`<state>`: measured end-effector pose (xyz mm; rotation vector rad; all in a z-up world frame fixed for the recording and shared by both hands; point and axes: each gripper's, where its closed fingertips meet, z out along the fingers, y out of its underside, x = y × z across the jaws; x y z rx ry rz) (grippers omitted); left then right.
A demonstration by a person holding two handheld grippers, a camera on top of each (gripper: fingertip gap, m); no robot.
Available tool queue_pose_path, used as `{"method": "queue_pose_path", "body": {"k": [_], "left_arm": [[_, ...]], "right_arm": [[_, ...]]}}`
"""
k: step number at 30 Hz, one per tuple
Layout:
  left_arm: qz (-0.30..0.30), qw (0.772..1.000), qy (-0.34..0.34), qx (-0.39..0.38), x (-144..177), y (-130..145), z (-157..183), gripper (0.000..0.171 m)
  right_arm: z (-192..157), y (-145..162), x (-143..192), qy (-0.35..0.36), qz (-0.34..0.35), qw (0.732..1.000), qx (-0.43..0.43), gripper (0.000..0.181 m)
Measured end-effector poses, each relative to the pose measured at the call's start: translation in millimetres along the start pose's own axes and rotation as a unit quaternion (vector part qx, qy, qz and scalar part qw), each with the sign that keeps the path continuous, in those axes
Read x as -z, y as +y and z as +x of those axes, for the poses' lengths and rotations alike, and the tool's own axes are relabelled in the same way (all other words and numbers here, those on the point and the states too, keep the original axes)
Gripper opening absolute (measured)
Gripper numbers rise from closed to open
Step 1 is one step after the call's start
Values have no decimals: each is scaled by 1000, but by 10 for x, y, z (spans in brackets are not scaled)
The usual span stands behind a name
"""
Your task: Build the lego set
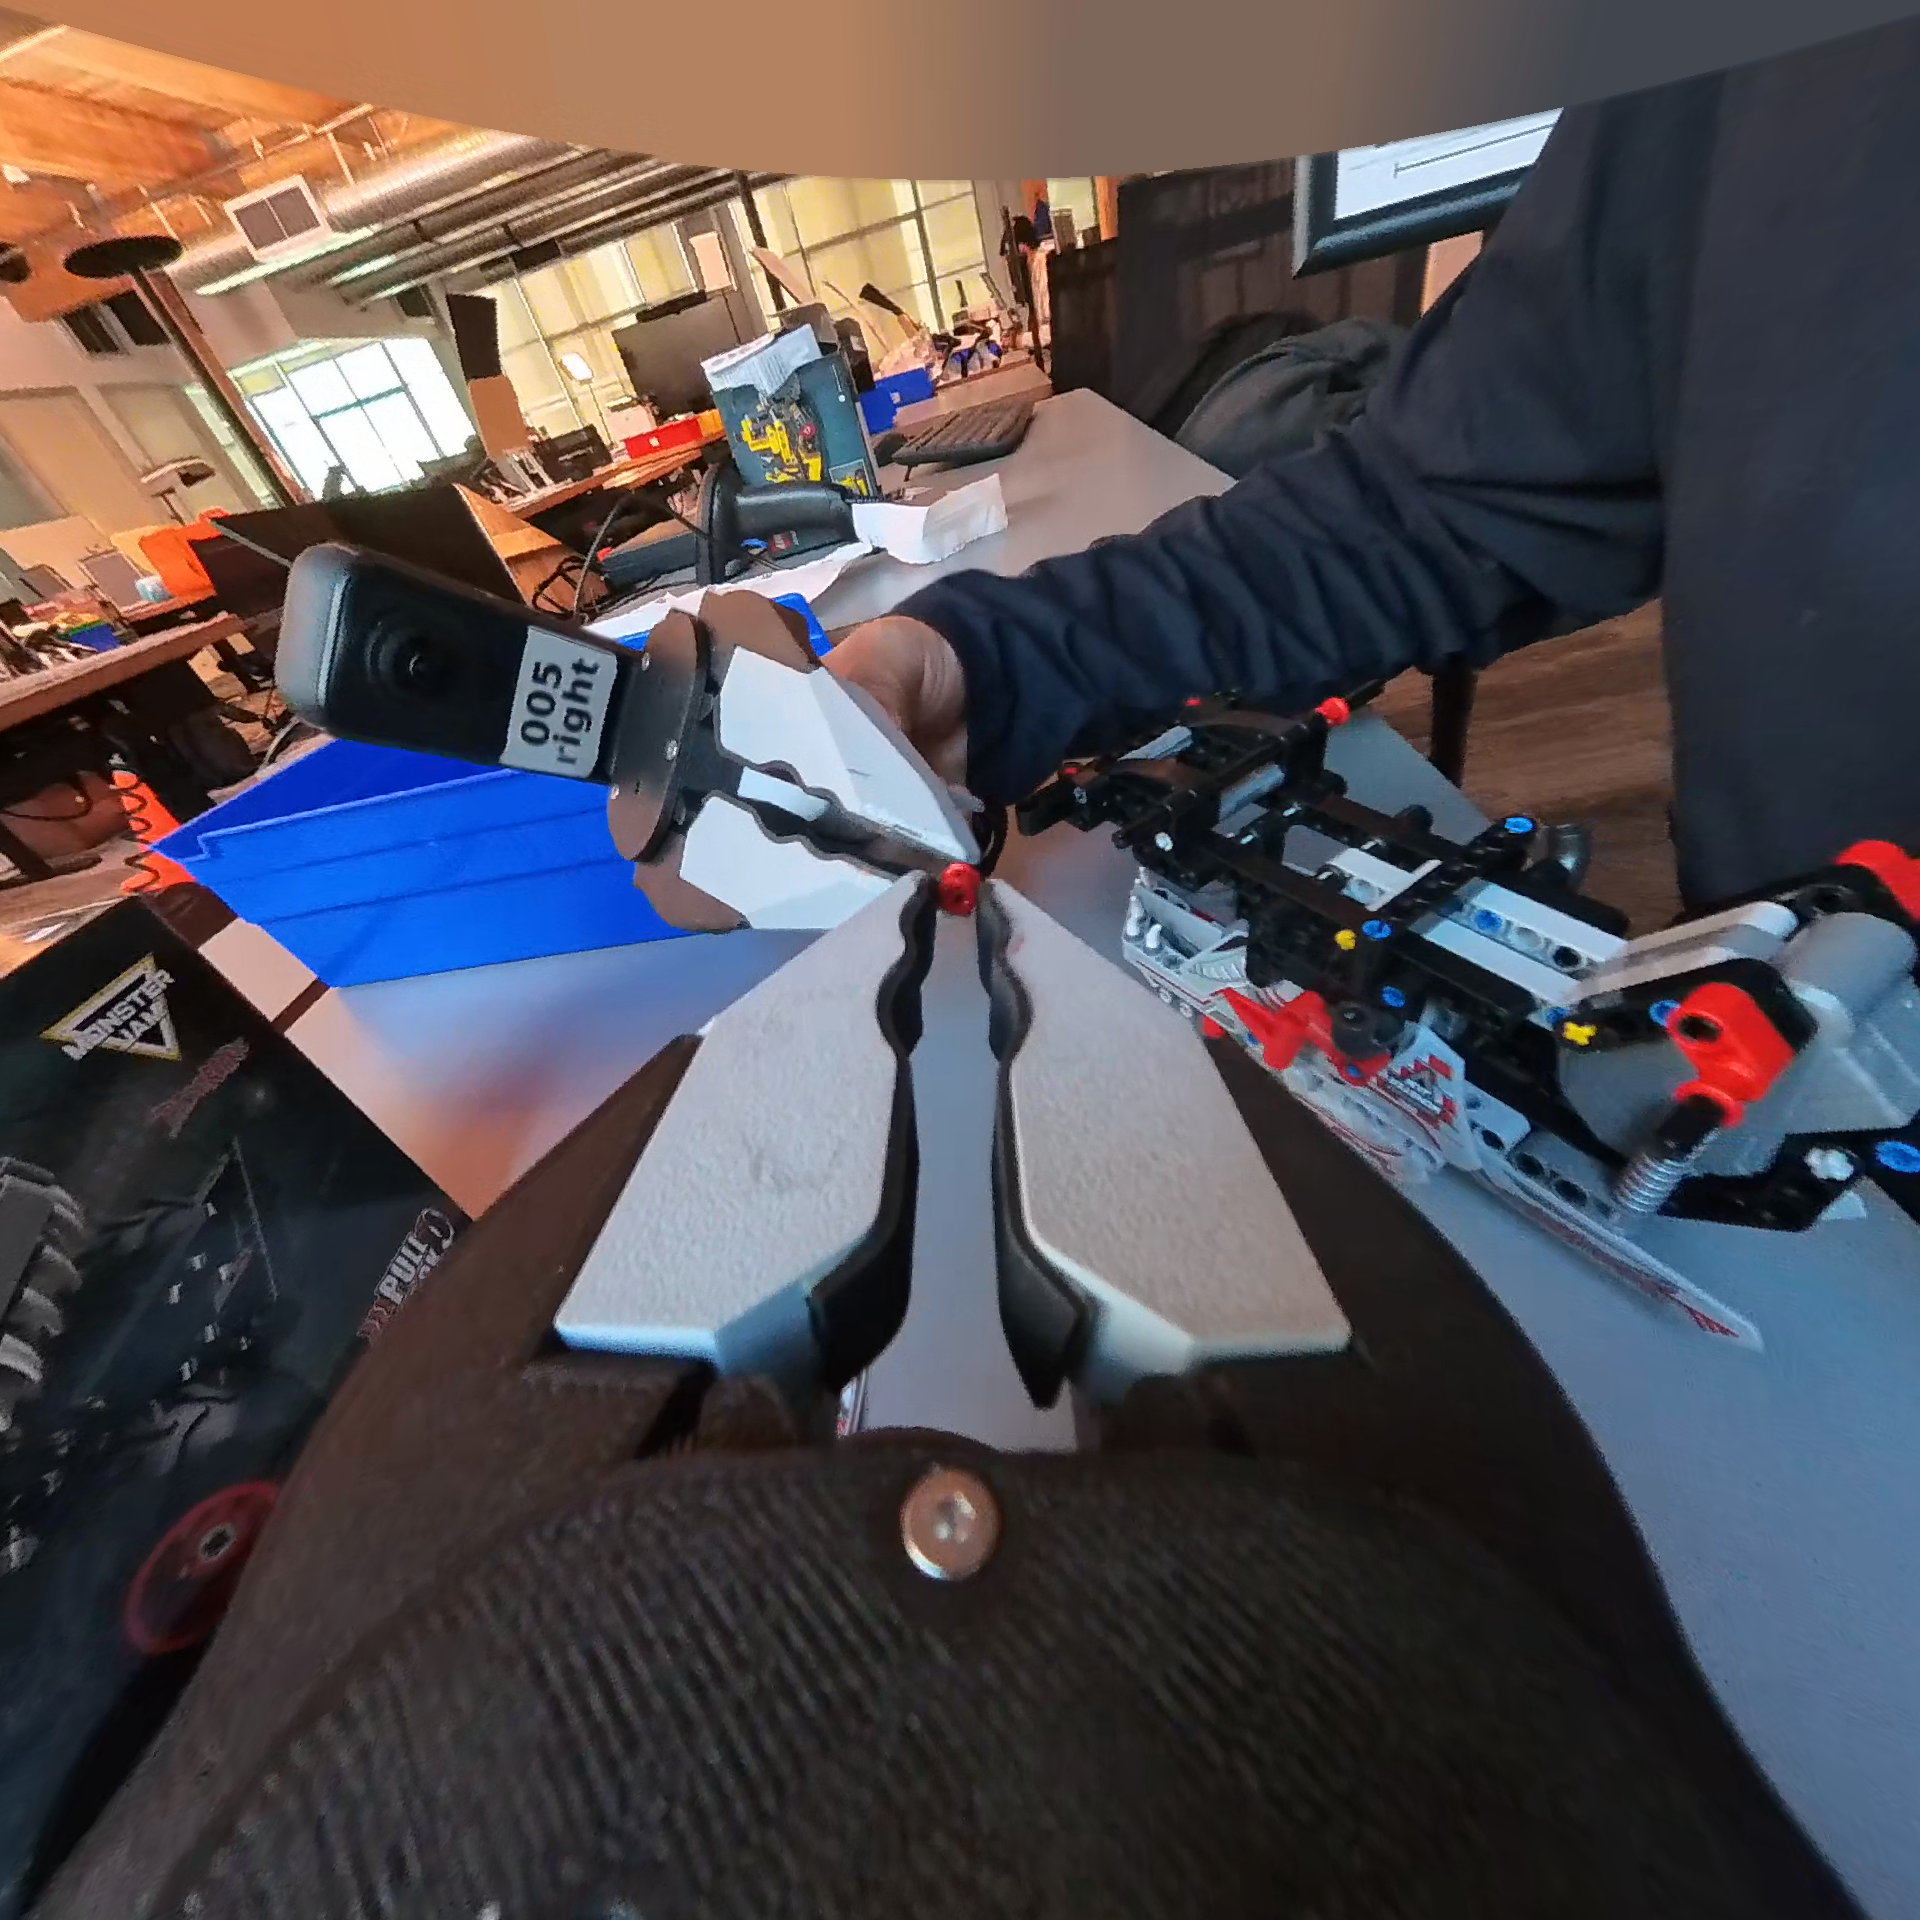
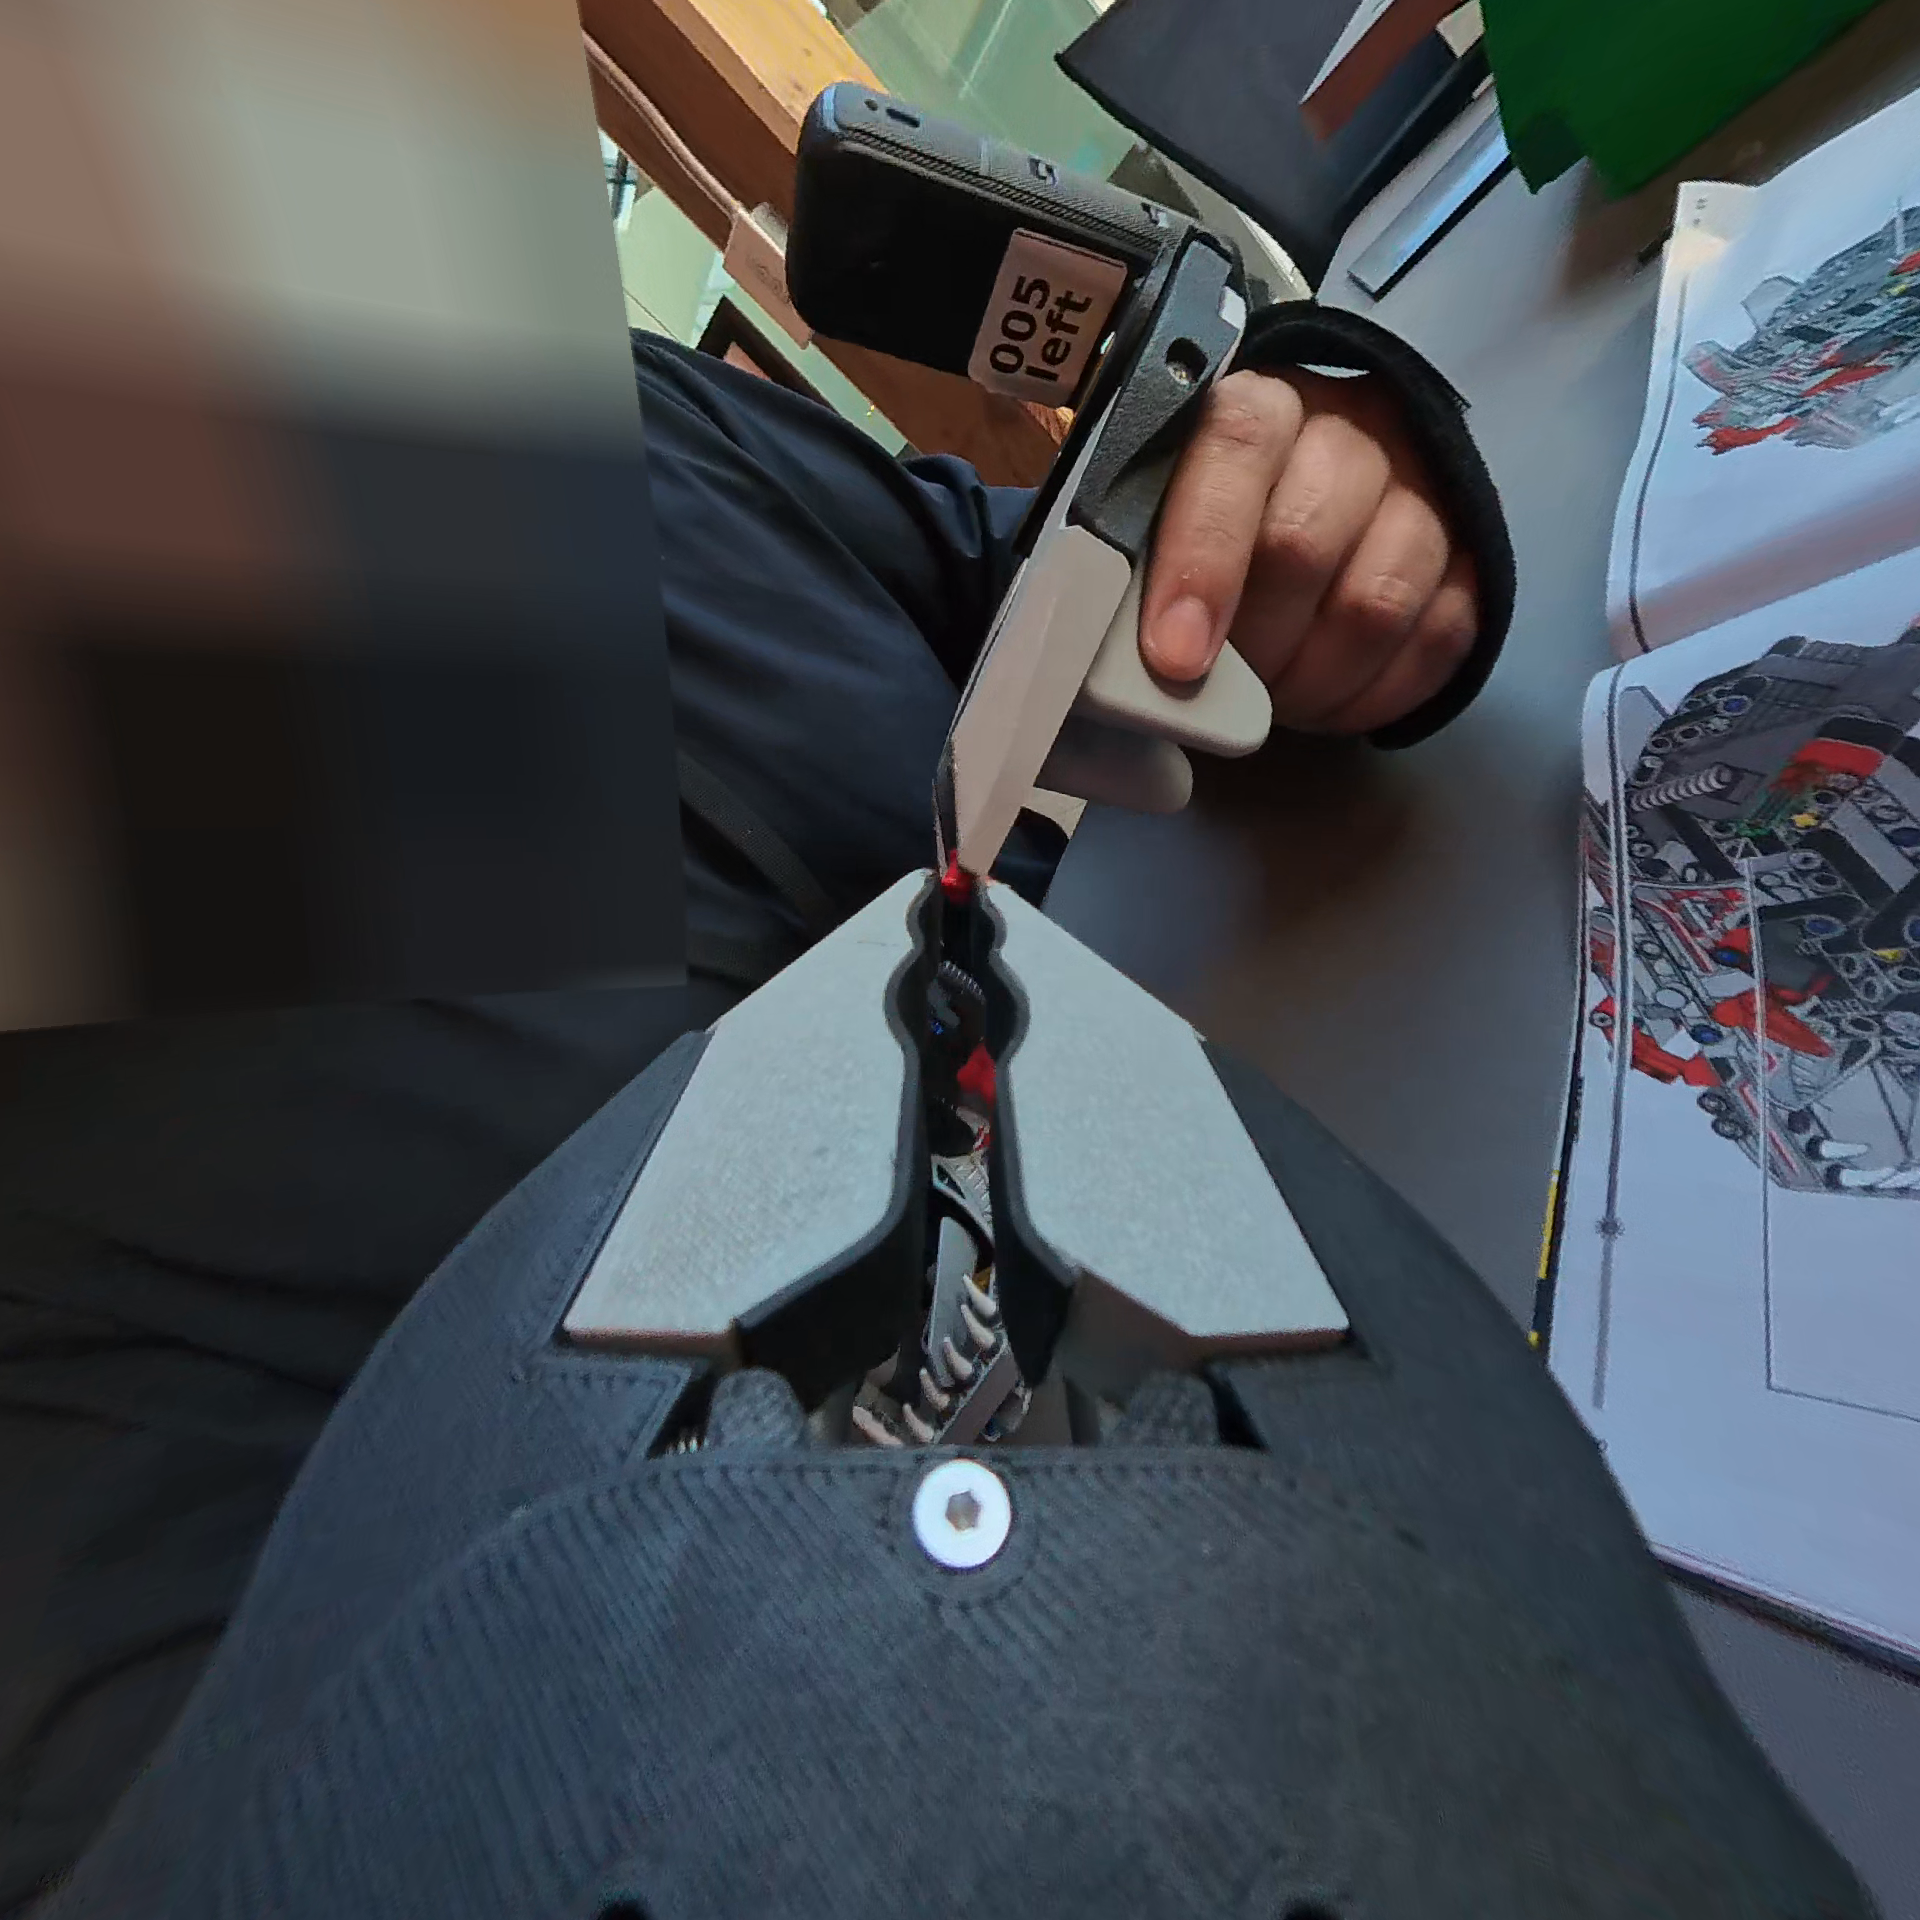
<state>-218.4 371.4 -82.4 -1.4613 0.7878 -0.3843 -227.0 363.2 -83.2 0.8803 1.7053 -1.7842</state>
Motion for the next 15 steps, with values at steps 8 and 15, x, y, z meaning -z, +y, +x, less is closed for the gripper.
{"method": "queue_pose_path", "body": {"k": [8,15], "left_arm": [[-9,1000,-26,-10,23,-4,-76,4],[-39,998,3,38,-77,167,-73,4]], "right_arm": [[78,-76,107,79,34,996,-15,3],[-299,309,679,390,113,914,-7,28]]}}
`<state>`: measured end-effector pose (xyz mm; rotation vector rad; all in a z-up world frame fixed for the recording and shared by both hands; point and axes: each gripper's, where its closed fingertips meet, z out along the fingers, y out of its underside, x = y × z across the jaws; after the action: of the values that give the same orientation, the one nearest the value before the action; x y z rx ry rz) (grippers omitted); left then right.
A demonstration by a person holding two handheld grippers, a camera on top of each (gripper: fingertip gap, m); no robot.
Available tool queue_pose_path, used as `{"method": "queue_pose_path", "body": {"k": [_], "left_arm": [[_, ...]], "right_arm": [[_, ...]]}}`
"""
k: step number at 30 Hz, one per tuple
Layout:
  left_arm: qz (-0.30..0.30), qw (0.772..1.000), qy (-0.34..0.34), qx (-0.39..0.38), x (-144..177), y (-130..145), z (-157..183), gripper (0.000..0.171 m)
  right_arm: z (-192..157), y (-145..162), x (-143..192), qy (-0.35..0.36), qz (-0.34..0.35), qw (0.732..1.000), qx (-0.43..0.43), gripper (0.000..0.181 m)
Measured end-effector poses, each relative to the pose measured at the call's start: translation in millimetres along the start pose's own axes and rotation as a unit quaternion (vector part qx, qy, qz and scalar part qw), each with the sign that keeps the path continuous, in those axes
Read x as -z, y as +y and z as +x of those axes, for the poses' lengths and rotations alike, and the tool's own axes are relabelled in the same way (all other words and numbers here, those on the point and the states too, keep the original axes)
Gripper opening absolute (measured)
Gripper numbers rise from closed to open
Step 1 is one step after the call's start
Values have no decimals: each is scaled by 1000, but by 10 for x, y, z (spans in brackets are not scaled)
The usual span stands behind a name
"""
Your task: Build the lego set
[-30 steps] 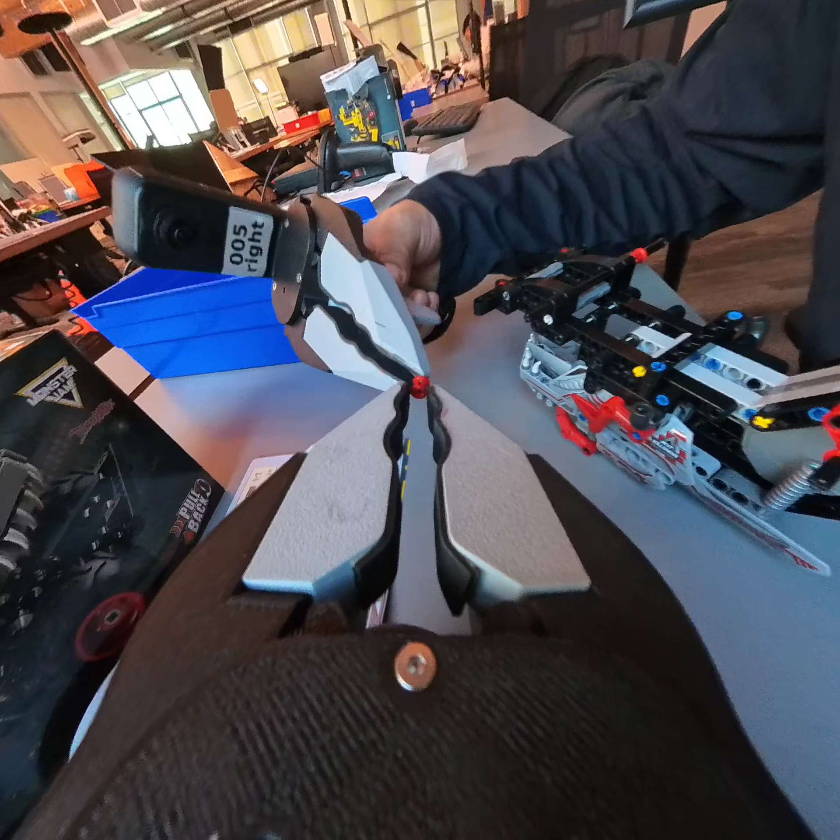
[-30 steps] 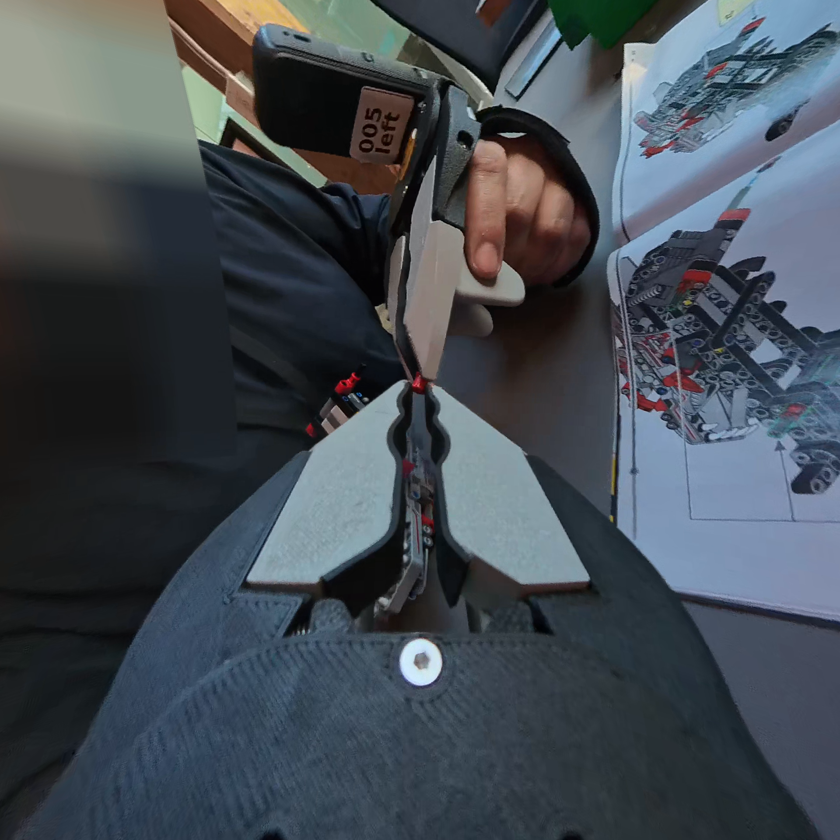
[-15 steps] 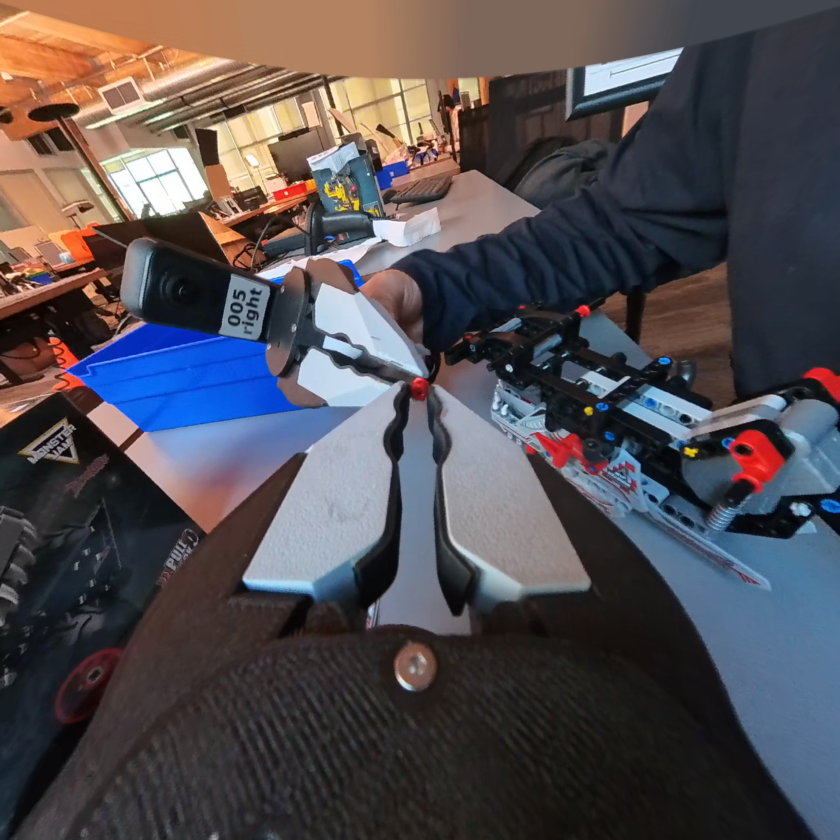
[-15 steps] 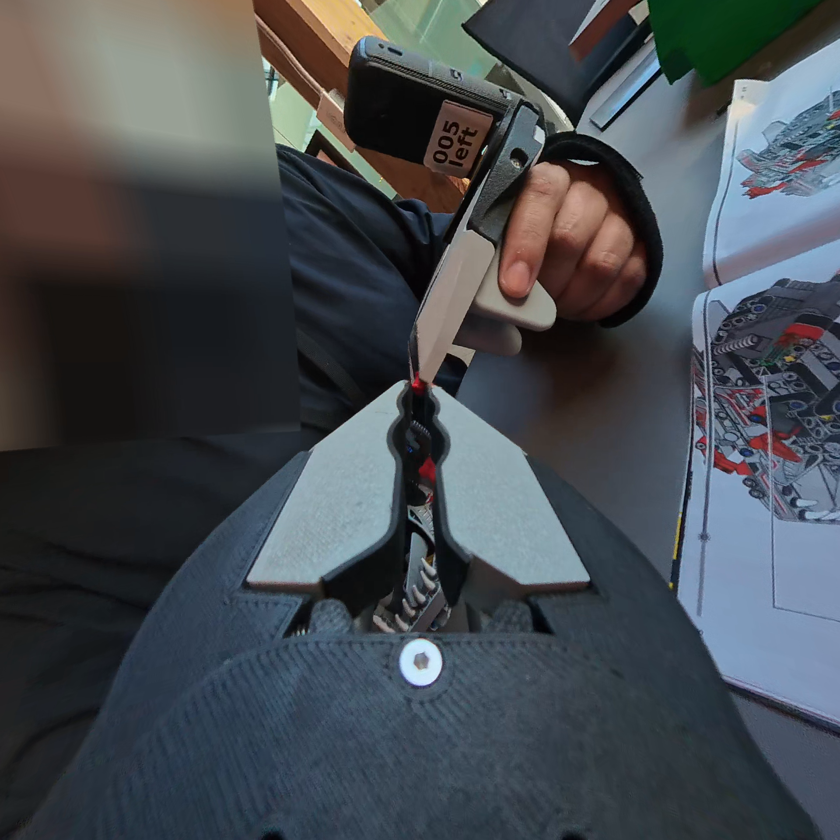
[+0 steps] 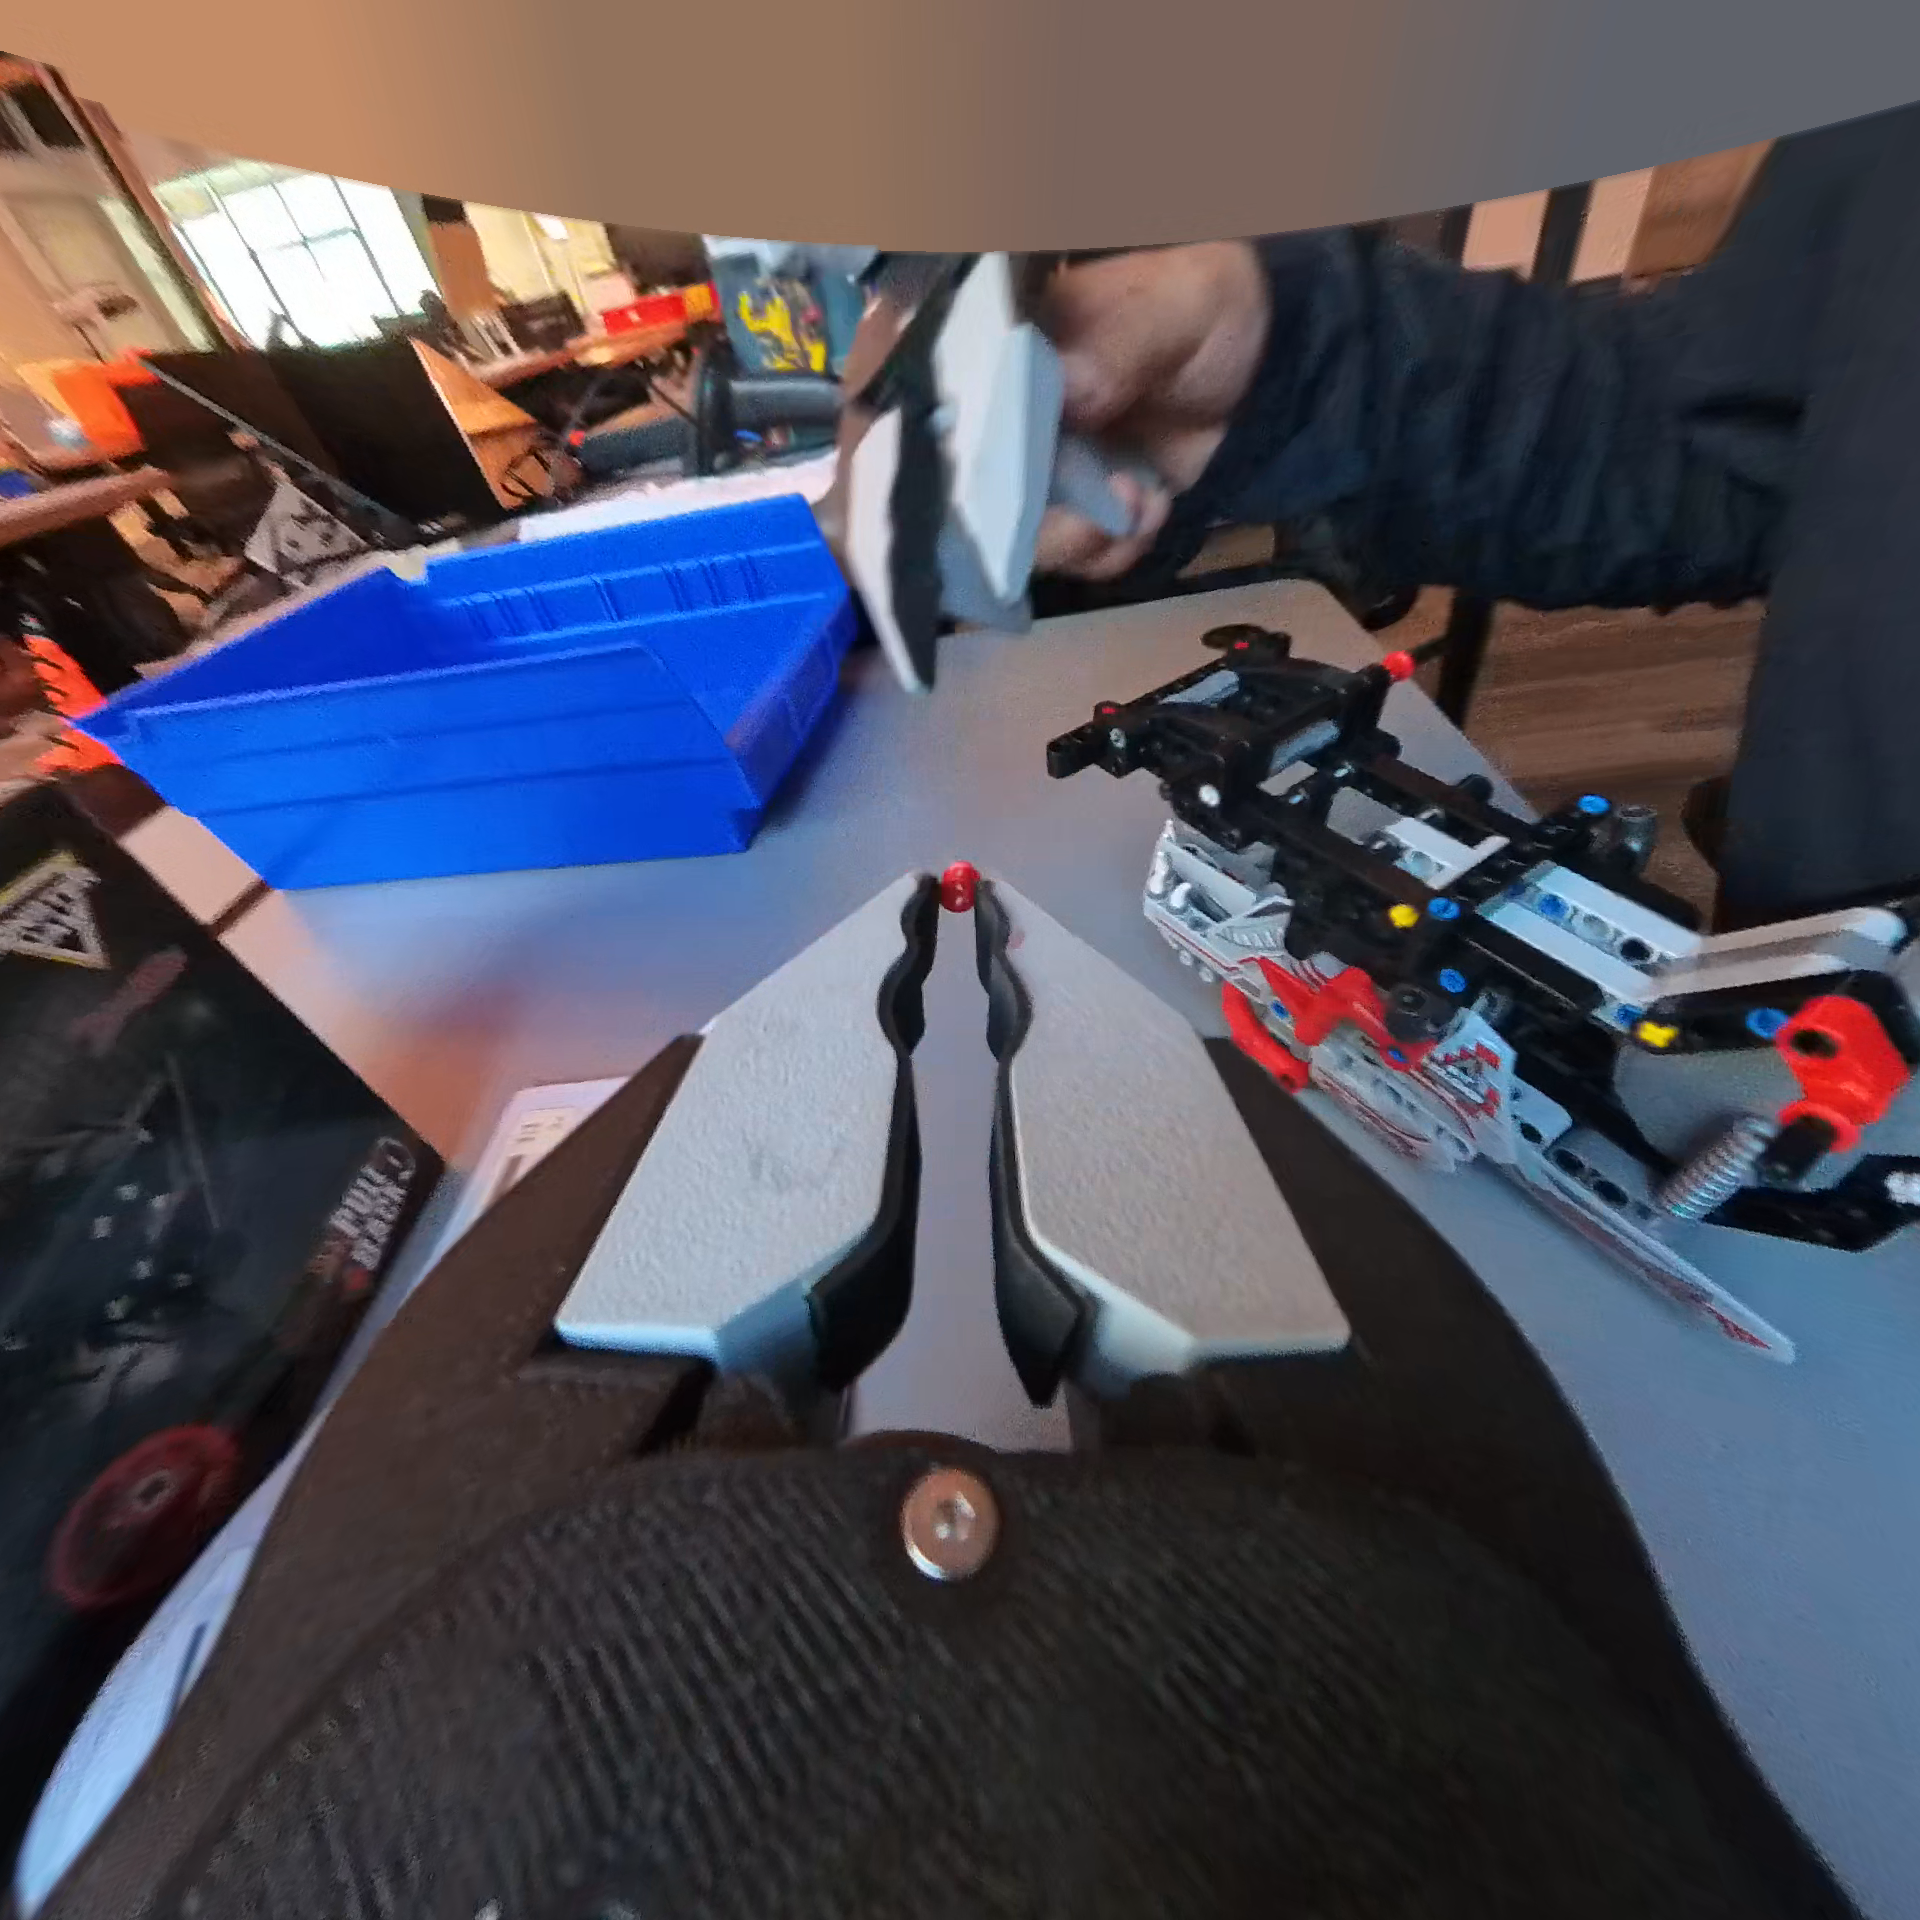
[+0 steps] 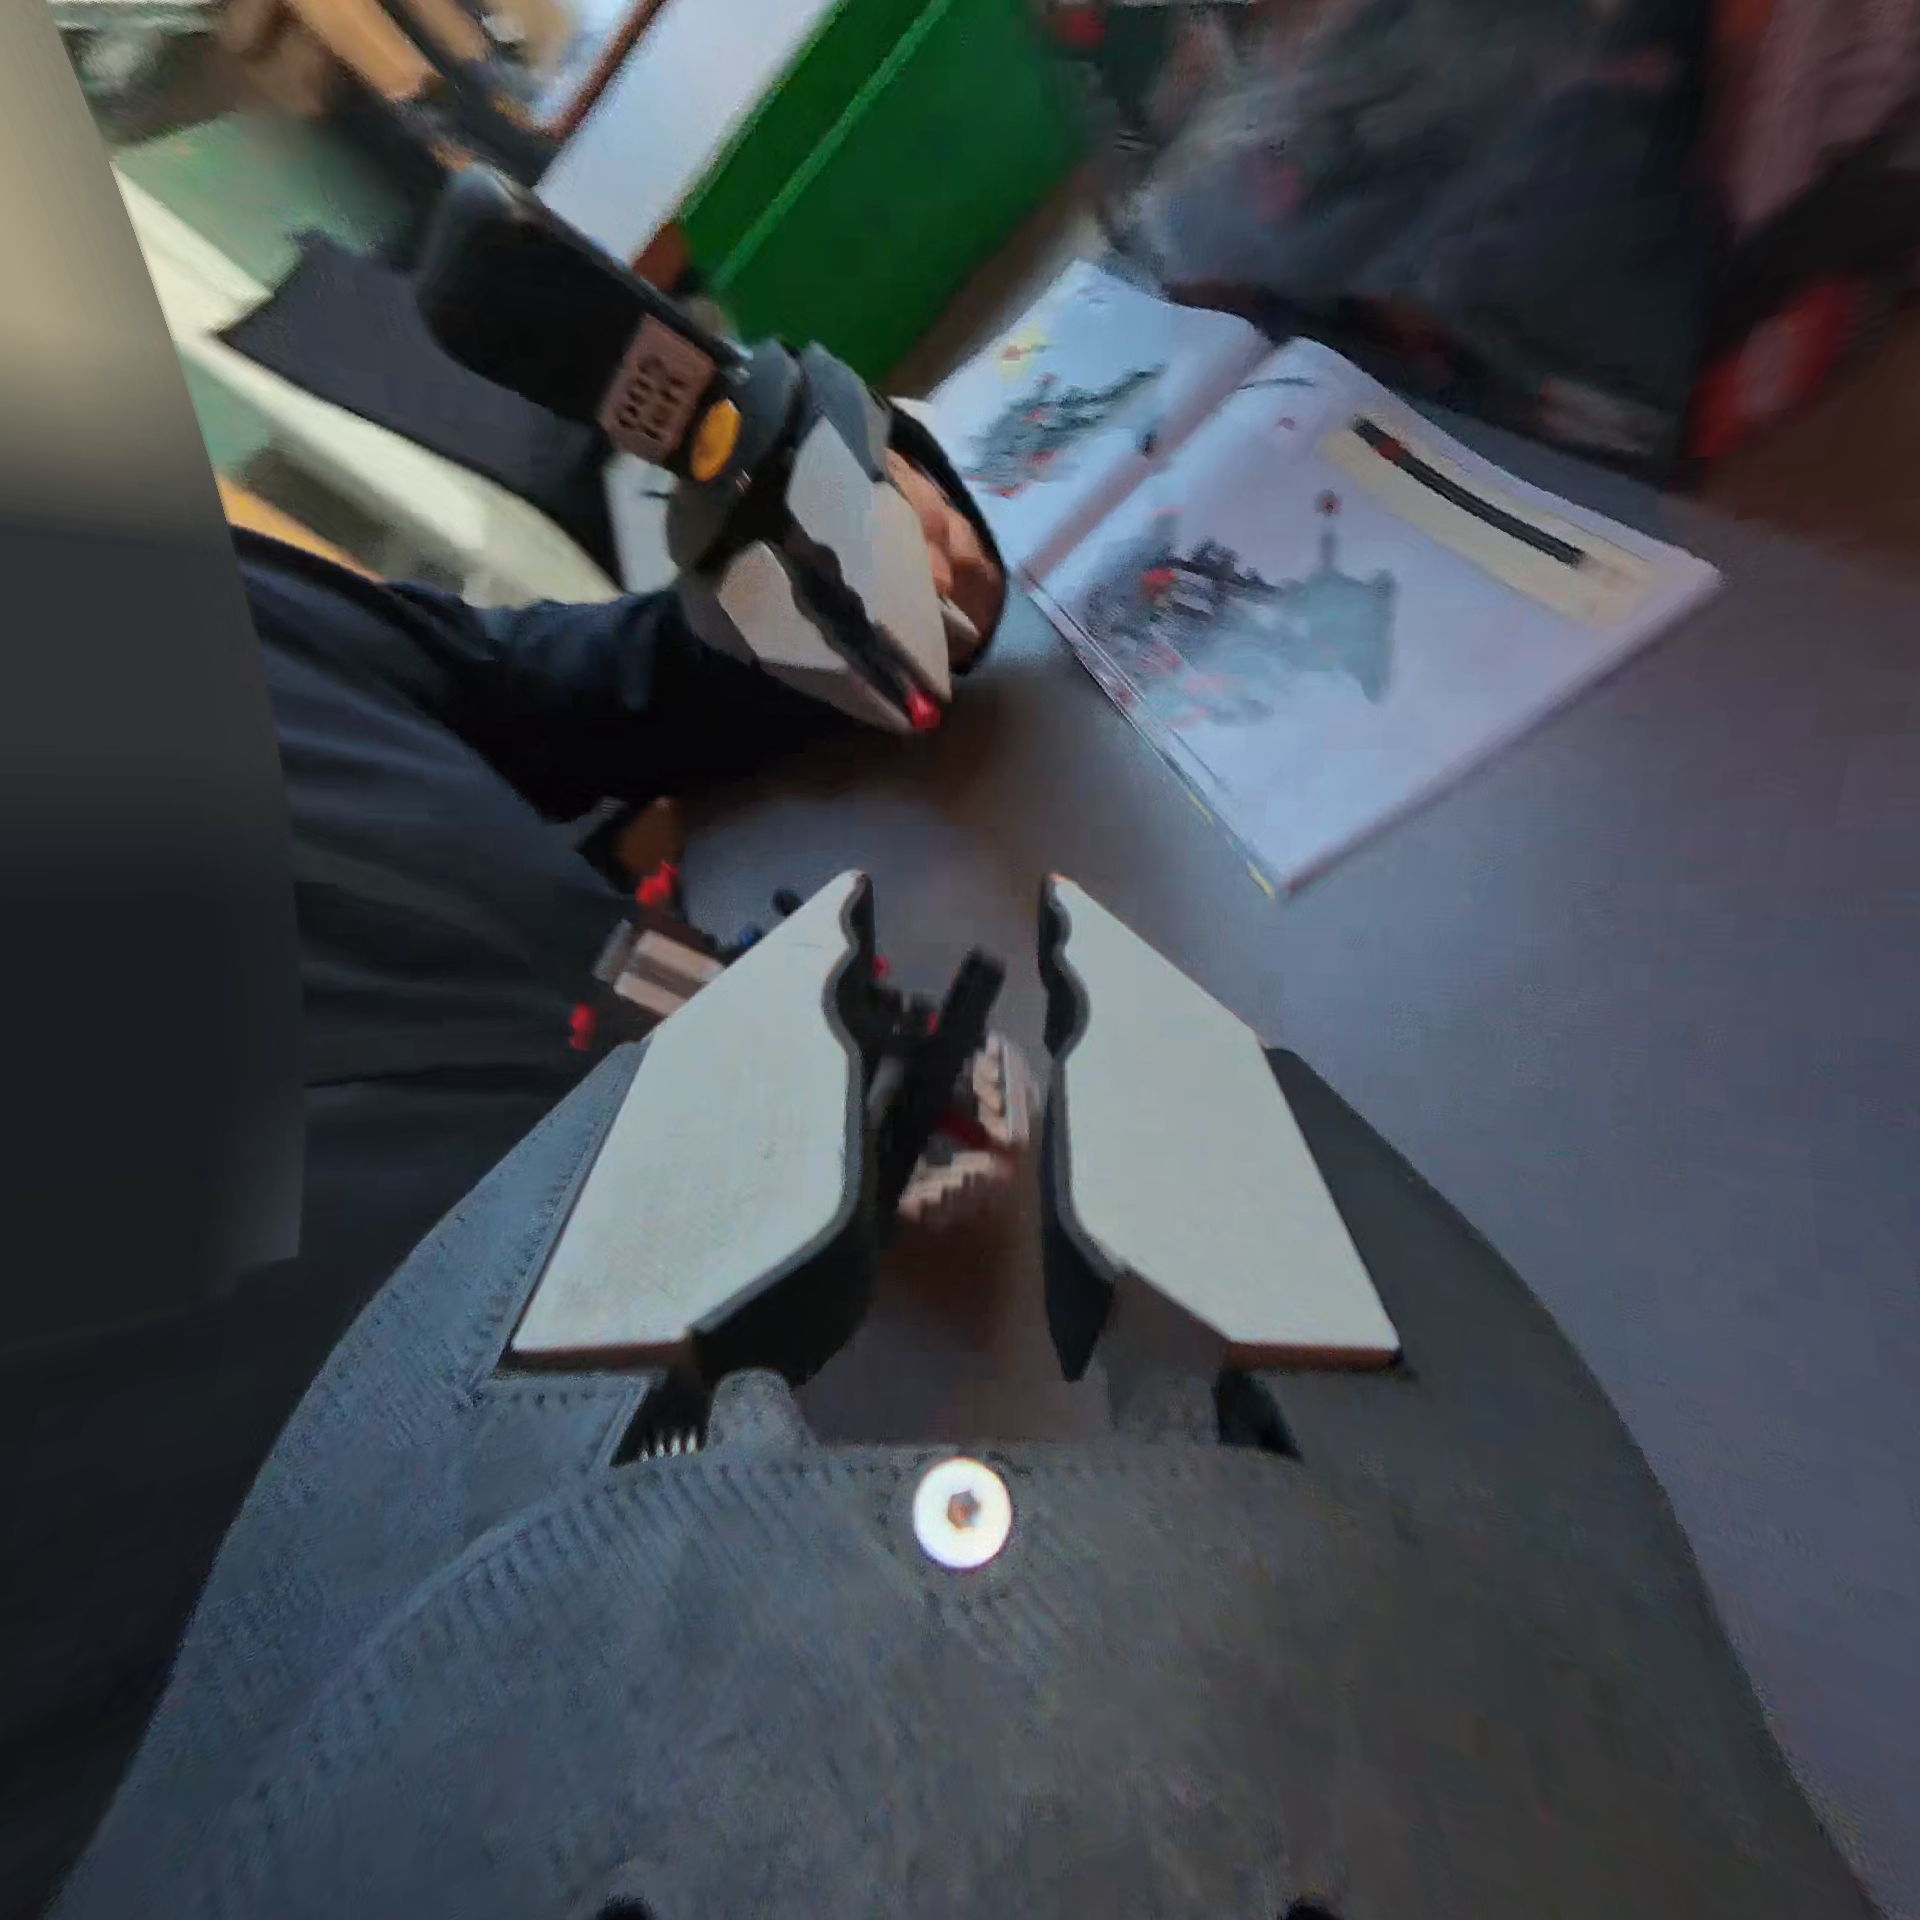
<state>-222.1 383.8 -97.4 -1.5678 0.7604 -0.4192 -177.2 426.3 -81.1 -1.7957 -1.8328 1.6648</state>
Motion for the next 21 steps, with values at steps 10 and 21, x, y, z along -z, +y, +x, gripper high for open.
{"method": "queue_pose_path", "body": {"k": [10,21], "left_arm": [[-2,999,40,33,-31,-15,156,4],[-4,995,80,57,50,36,368,4]], "right_arm": [[-369,863,425,52,58,988,-137,41],[-552,813,-71,0,128,983,-130,3]]}}
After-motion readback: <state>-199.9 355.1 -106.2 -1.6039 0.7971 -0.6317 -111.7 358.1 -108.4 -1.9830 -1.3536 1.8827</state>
